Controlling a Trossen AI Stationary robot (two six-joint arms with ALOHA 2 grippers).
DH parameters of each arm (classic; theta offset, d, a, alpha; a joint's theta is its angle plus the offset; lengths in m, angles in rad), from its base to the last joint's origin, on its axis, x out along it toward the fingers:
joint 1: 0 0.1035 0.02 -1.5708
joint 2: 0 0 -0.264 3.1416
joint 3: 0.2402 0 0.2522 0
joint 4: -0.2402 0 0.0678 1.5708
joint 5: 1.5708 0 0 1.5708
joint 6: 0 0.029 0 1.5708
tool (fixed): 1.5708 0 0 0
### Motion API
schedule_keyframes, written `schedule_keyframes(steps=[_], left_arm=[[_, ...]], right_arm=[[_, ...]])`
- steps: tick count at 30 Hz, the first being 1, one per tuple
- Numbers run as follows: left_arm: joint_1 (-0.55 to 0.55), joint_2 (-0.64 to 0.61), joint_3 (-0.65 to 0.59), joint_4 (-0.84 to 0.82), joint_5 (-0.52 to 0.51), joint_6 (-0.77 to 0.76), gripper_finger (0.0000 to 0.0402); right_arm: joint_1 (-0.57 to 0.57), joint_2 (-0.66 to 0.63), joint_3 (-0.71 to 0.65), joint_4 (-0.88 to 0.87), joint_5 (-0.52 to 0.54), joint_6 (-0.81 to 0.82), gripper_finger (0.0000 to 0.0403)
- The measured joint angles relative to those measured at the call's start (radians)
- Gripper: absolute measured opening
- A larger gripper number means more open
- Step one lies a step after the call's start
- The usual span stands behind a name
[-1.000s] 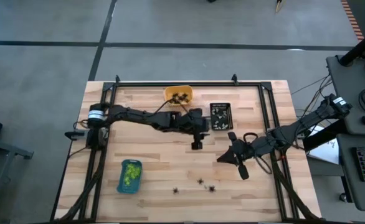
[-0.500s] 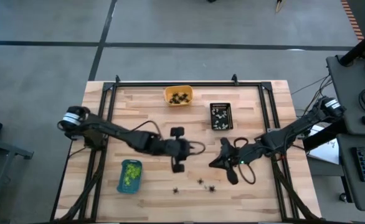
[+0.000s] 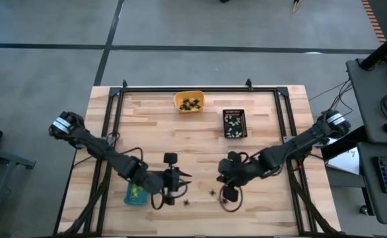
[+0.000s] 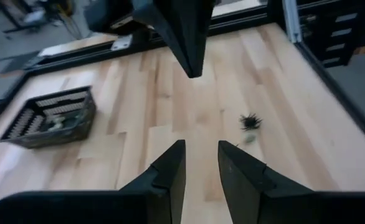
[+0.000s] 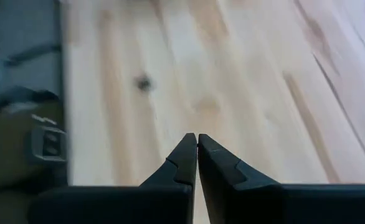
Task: Sort Halloween decoration
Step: Put the black spider toy into the yellow bin
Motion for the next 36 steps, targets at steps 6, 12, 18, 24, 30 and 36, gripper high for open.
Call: schedule_keyframes(steps=[6,12,18,24,30,36], left_arm=[[-0.062,-0.047,-0.051,-0.014,-0.169,-0.003,0.0076],[-0.074,-0.1,-0.09,-0.047,-0.215,-0.053,0.0076],[-0.077,-0.14,-0.126,-0.06,-0.238,-0.077,0.0076],[-0.077,-0.144,-0.134,-0.06,-0.241,-0.118,0.0076],[-0.078,-0.144,-0.132,-0.06,-0.271,-0.121,0.0076],[-0.076,-0.144,-0.13,-0.055,-0.274,-0.081,0.0076]], right_arm=[[0.0,0.135,0.185,-0.32,-0.03,0.076,0.0009],[0.002,0.237,0.289,-0.511,-0.129,-0.015,0.0009],[0.035,0.302,0.293,-0.533,-0.188,-0.259,0.0009],[0.074,0.353,0.292,-0.523,-0.184,-0.364,0.0015],[0.091,0.386,0.293,-0.495,-0.184,-0.329,0.0065],[0.102,0.422,0.293,-0.412,-0.185,-0.326,0.014]])
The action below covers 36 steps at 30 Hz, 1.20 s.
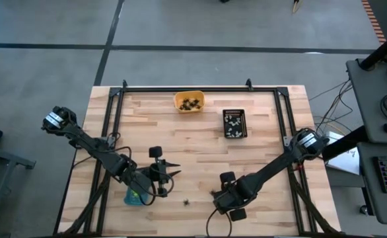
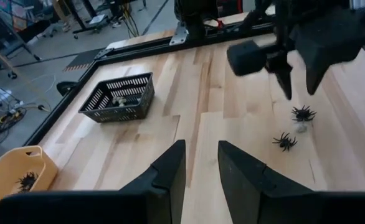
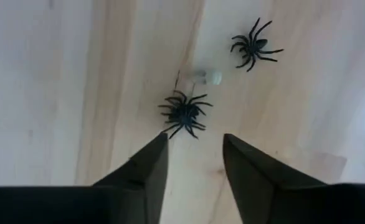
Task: Sort Halloween decoration
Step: Put the black spider toy into the yellow bin
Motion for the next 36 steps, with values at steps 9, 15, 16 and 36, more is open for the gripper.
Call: schedule_keyframes(steps=[9,15,16,36], left_arm=[[0.004,0.0,0.0,0.008,-0.001,0.053,0.0076],[0.007,0.0,0.0,0.016,-0.001,0.077,0.0076],[0.007,0.0,0.001,0.019,-0.001,0.079,0.0076],[0.012,0.0,0.001,0.023,-0.001,0.083,0.0076]], right_arm=[[-0.002,0.049,-0.002,0.02,-0.006,0.053,0.0179],[-0.002,0.082,-0.002,0.041,-0.026,0.065,0.0173],[-0.002,0.084,-0.002,0.041,-0.026,0.071,0.0171],[-0.009,0.073,-0.049,0.105,-0.025,0.053,0.001]])
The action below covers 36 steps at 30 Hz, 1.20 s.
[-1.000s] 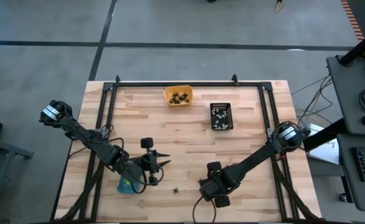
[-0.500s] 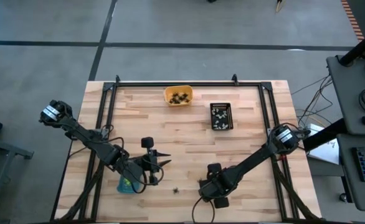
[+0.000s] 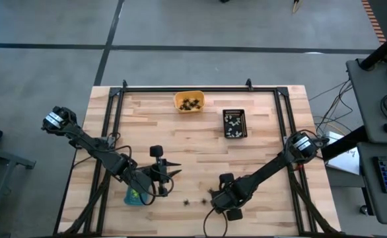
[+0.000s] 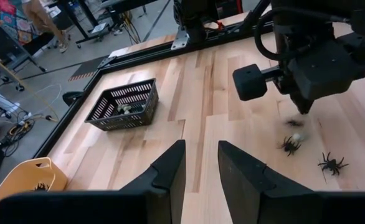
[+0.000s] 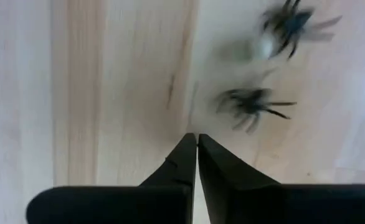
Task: Sort Halloween decoration
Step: Put the black spider toy into the yellow bin
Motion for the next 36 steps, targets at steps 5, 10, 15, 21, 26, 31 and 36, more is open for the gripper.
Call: schedule_keyframes(steps=[5,10,15,21,26,31,36], left_arm=[[0.0,0.0,0.0,0.0,0.0,0.0,0.0076],[0.0,0.0,0.0,0.0,0.0,0.0,0.0076],[0.0,0.0,0.0,0.0,0.0,0.0,0.0076],[0.0,0.0,0.0,0.0,0.0,0.0,0.0076],[0.001,0.0,0.0,-0.001,0.0,0.0,0.0076],[0.002,0.0,0.0,0.0,0.0,0.0,0.0076],[0.002,0.0,-0.001,-0.001,0.0,0.0,0.0076]], right_arm=[[-0.005,-0.004,0.0,-0.037,0.012,0.001,0.0009],[-0.007,-0.007,-0.001,-0.05,0.031,-0.001,0.0009],[-0.008,-0.029,-0.001,-0.05,0.08,-0.054,0.0009],[-0.008,-0.047,-0.001,-0.042,0.2,-0.155,0.0009],[-0.008,-0.037,-0.003,0.007,0.204,-0.174,0.003],[-0.008,-0.032,-0.004,0.017,0.21,-0.158,0.008],[-0.015,-0.022,-0.011,0.018,0.21,-0.139,0.0121]])
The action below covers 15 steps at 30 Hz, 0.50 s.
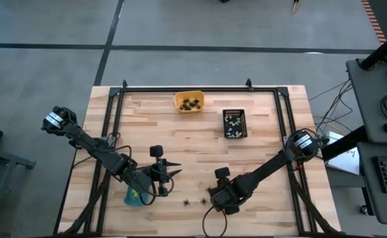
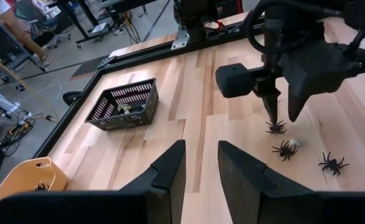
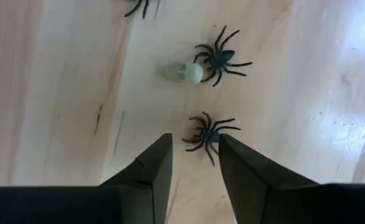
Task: Sort Halloween decoration
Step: Put the black spider toy into the yellow bin
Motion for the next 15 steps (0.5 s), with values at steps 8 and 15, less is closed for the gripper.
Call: schedule_keyframes(steps=[8,15], left_arm=[[0.001,0.0,0.0,0.0,0.0,0.0,0.0076],[0.005,0.0,-0.001,0.0,0.0,0.0,0.0076]], right_arm=[[-0.014,0.02,-0.03,0.053,-0.001,-0.002,0.0125],[-0.026,0.027,-0.045,0.061,-0.009,-0.009,0.0093]])
